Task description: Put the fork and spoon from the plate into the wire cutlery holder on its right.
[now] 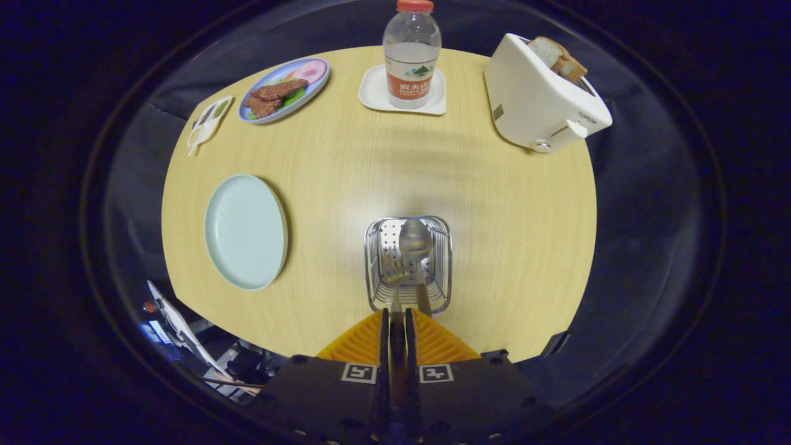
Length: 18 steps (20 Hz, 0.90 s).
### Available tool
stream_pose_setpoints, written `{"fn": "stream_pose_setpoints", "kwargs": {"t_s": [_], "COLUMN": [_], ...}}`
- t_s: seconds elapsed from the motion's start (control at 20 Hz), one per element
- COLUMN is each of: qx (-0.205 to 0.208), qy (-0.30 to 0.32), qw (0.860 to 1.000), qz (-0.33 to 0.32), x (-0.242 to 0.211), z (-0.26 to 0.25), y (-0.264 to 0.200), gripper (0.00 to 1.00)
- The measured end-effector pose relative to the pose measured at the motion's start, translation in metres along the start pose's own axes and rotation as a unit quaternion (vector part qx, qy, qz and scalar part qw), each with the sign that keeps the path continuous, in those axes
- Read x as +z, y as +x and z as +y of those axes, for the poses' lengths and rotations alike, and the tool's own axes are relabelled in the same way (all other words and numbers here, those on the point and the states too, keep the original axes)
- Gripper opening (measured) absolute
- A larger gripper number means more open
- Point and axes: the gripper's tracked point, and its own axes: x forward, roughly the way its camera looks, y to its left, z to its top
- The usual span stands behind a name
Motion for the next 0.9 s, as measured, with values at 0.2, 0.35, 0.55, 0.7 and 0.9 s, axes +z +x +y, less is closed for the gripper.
{"fn": "stream_pose_setpoints", "kwargs": {"t_s": [0.2, 0.35, 0.55, 0.7, 0.9], "qx": [-0.002, 0.006, 0.006, -0.002, -0.022], "qy": [-0.014, -0.01, 0.002, 0.019, 0.017], "qw": [0.998, 0.993, 0.981, 0.963, 0.928], "qz": [-0.065, -0.114, -0.194, -0.269, -0.373], "x": [0.016, 0.023, 0.031, 0.038, 0.038], "z": [0.004, 0.01, 0.023, 0.033, 0.05], "y": [-0.011, -0.026, -0.055, -0.089, -0.141], "gripper": [0.11, 0.28, 0.53, 0.85, 0.95]}}
